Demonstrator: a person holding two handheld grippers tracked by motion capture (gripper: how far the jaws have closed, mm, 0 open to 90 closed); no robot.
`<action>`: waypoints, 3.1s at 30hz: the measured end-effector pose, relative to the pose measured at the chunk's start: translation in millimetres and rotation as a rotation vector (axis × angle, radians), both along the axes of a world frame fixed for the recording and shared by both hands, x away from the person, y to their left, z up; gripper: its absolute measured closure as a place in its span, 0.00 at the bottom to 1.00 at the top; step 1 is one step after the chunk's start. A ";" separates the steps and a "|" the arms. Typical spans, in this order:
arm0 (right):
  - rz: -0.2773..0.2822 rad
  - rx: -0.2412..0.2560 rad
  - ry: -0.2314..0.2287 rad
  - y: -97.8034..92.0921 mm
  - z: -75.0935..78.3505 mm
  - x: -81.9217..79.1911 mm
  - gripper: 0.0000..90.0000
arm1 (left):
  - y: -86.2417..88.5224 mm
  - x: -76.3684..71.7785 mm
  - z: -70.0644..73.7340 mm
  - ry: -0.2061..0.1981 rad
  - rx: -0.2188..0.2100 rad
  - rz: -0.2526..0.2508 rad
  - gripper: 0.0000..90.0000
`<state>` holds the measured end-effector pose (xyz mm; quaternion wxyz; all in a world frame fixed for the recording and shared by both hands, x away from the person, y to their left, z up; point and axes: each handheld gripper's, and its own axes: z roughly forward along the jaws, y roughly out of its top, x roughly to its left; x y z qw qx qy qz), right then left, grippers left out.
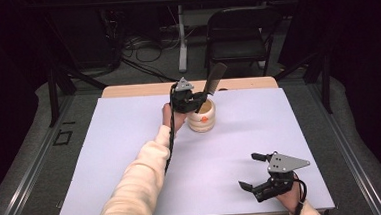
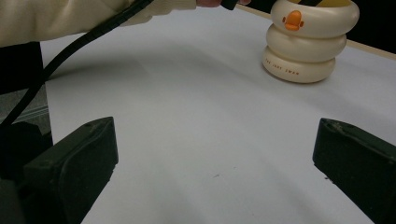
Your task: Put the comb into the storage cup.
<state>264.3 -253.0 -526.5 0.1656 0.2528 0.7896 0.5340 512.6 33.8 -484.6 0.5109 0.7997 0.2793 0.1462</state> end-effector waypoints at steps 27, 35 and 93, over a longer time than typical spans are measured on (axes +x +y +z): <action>0.001 -0.007 0.003 -0.1 -0.2 0.3 0.00 | -1.6 0.5 -3.9 0.021 0.029 0.001 0.79; 0.000 -0.007 0.004 -0.1 -0.2 0.4 0.00 | -2.9 0.7 -4.9 0.026 0.037 -0.002 0.79; 0.000 -0.009 0.004 0.5 -0.2 0.5 0.00 | 14.3 -12.7 14.6 0.042 0.066 -0.015 0.22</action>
